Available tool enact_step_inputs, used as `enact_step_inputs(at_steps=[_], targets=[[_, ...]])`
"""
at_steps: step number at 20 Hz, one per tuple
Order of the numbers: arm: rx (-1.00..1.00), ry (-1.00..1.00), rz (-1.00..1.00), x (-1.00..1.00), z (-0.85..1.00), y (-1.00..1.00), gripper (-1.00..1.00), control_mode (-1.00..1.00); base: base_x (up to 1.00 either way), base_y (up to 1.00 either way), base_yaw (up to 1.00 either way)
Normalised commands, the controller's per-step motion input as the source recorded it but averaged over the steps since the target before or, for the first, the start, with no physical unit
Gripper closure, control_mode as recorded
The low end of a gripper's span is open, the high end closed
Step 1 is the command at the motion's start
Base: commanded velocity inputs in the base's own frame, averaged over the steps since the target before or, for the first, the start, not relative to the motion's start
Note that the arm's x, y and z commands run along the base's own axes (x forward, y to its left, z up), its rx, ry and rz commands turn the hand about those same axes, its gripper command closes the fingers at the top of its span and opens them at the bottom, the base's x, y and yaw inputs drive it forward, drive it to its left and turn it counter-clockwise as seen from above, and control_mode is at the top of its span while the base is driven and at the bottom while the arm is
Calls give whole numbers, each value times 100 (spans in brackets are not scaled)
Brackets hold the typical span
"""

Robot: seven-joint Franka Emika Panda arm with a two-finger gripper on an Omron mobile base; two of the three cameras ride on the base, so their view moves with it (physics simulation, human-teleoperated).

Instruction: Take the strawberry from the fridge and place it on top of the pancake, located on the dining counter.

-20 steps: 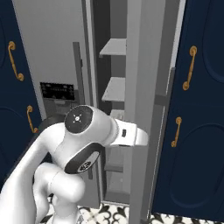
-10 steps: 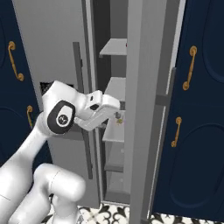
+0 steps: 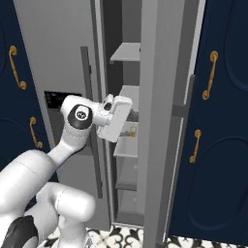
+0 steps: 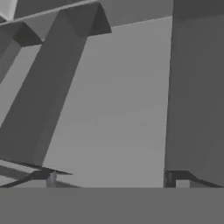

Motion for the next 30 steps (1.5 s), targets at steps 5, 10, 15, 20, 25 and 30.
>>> enact_step_inputs(at_steps=[5,10,15,20,25,30], targets=[[-4,8,-5,11,0,-56,-100,-100,0,0,0],[0,0,-10,-2,-1,-76,-100,-100,0,0,0],[0,0,-5,-2,0,-54,-100,-100,0,0,0],[6,0,3,-9,0,26,-100,-100,0,0,0],[34,0,0,-6,0,100,-100,-100,0,0,0],[85,-2,-9,-76,-1,100,-100,-100,0,0,0]])
